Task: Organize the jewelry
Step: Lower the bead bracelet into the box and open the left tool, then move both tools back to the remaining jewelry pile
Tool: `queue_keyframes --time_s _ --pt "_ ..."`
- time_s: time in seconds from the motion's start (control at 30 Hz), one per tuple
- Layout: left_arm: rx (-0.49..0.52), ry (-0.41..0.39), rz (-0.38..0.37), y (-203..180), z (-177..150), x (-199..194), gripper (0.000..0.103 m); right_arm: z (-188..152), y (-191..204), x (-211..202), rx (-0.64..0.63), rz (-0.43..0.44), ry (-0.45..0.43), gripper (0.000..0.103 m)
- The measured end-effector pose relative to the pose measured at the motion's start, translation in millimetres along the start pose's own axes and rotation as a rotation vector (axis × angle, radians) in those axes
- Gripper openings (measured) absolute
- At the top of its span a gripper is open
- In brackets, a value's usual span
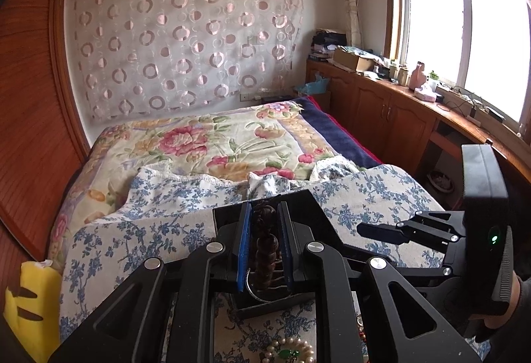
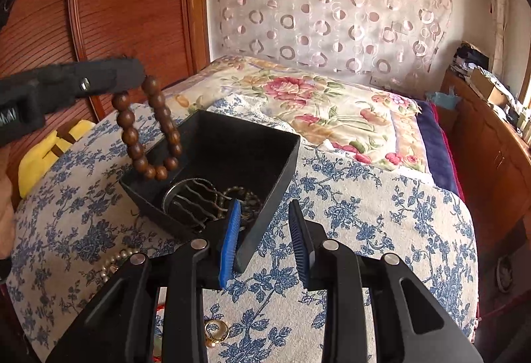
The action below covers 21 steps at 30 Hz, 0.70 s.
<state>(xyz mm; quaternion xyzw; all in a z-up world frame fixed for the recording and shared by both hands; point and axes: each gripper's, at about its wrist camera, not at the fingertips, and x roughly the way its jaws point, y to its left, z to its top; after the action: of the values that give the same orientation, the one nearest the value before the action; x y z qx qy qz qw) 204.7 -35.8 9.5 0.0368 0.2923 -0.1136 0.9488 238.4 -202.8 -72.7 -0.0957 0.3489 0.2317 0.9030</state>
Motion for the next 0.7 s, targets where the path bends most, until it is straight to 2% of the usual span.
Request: queue_keyframes --time_s 0.37,0.7 --pt "0.010 -0.005 -0.001 -2 -3 -5 0.017 -8 2 -23 -0.006 0.007 -0.030 0.032" --pt "0.029 0.025 -0.019 0 -51 -31 0.017 -44 11 -46 0.019 0.060 -0.028 0.033"
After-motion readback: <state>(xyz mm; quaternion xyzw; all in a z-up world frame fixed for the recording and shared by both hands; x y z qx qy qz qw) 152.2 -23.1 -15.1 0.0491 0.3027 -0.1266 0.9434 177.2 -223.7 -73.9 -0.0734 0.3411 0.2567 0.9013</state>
